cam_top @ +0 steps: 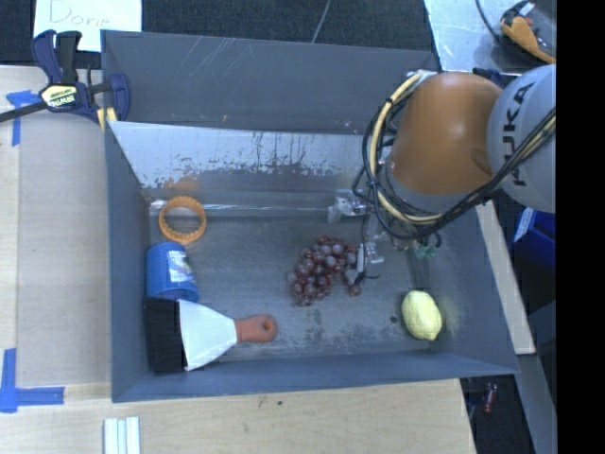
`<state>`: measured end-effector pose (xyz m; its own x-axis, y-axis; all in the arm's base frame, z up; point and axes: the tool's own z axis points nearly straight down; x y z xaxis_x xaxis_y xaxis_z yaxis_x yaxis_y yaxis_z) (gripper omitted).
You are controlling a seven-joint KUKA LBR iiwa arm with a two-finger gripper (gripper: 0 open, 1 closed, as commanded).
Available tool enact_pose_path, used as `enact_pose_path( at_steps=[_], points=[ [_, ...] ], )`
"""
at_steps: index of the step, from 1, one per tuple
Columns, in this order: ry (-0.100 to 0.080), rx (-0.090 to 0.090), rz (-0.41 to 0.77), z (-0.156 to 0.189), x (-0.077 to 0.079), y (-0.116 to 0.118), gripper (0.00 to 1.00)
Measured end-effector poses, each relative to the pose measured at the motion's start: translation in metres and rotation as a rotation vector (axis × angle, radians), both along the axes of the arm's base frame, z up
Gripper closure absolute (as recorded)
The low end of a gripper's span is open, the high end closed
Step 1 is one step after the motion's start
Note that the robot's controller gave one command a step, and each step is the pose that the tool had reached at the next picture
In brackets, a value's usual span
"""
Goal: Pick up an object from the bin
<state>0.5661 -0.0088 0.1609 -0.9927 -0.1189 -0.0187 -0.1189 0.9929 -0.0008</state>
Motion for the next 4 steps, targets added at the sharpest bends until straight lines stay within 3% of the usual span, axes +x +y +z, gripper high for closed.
enact_pose_path(
  at_steps=[1, 2, 3, 4],
  points=[
    [0.017, -0.003, 0.209, -0.058, 0.015, 0.016, 0.00],
    [0.003, -0.003, 0.186, -0.089, 0.022, 0.012, 0.00],
    [-0.008, -0.011, 0.534, -0.086, 0.033, 0.017, 1.00],
    [-0.008, -0.011, 0.533, -0.086, 0.033, 0.017, 1.00]
  ],
)
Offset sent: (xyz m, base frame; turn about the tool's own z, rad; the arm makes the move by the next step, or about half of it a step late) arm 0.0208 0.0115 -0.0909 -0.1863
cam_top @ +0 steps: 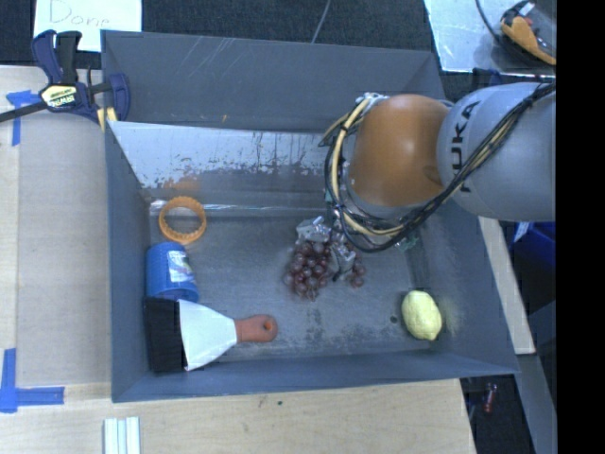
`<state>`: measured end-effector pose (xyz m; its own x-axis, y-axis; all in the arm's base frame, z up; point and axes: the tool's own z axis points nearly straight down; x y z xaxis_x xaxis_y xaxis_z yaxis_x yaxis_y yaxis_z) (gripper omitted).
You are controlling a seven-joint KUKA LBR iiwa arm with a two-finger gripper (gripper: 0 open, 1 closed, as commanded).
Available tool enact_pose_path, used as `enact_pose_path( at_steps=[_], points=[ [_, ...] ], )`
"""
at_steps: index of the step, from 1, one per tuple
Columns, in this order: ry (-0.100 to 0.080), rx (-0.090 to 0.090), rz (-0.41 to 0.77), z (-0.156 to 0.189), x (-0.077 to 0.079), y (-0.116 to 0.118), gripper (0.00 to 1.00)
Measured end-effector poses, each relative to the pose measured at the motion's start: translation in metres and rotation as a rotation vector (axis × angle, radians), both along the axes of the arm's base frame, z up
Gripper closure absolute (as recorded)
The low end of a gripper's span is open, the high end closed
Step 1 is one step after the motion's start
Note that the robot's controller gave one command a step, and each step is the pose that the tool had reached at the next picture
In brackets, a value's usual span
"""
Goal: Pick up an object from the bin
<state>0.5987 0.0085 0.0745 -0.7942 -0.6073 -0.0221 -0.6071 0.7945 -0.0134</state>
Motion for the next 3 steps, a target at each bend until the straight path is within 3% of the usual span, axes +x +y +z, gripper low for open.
enact_pose_path(
  at_steps=[1, 3],
  points=[
    [0.006, 0.000, -0.001, 0.011, -0.002, 0.000, 1.00],
    [0.009, 0.001, -0.003, 0.078, -0.003, 0.000, 1.00]
  ],
)
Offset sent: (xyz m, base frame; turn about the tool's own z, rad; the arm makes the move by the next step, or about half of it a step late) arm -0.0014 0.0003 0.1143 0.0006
